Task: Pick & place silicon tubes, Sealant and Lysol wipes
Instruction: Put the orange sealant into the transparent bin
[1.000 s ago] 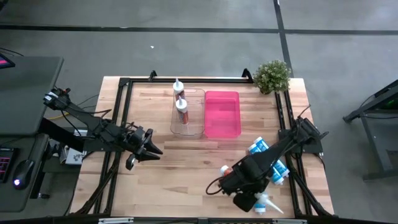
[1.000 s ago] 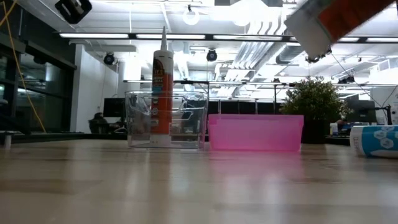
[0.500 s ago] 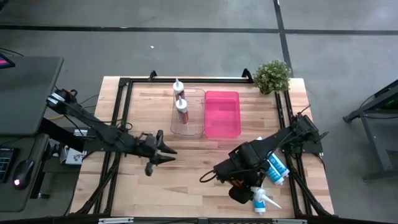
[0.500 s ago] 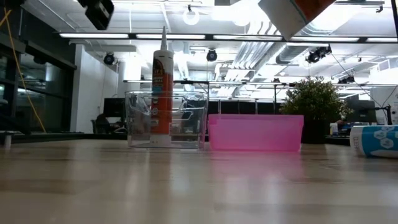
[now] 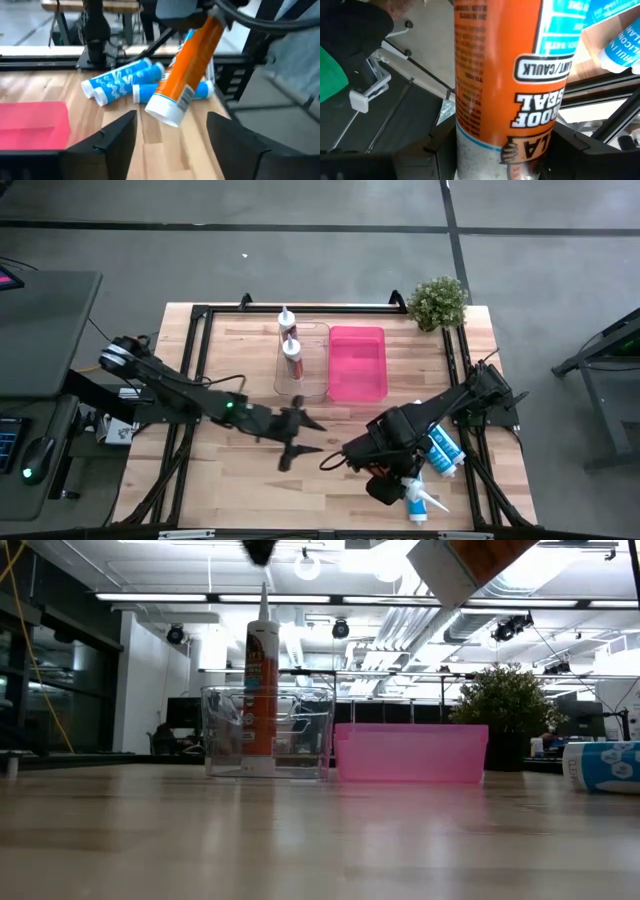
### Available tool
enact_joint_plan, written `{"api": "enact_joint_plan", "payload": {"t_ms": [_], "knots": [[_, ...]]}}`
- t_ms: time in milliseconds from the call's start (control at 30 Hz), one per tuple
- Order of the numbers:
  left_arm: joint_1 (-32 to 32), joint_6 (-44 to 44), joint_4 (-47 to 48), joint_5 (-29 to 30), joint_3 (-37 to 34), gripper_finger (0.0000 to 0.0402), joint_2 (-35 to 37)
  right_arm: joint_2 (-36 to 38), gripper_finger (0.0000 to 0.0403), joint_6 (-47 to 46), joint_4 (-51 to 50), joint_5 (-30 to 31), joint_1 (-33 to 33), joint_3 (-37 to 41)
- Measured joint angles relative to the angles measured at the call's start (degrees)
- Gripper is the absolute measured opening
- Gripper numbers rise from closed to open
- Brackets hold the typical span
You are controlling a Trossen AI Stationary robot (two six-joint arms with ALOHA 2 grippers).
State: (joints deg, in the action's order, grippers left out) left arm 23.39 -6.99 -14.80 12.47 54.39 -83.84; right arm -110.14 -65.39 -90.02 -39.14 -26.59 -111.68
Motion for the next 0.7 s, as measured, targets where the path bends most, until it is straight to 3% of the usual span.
{"api": "enact_joint_plan", "payload": {"t_ms": [300, 700], "knots": [[-1.28, 10.61, 14.11, -5.29, 19.53, 0.0267, -12.19, -0.01, 0.0207, -0.39, -0.02, 1.99, 0.0, 0.0], [-1.47, 16.22, 14.14, -2.74, 30.04, 0.027, -23.41, -0.02, 0.0207, -1.58, -0.05, 3.07, -0.92, 0.0]]}}
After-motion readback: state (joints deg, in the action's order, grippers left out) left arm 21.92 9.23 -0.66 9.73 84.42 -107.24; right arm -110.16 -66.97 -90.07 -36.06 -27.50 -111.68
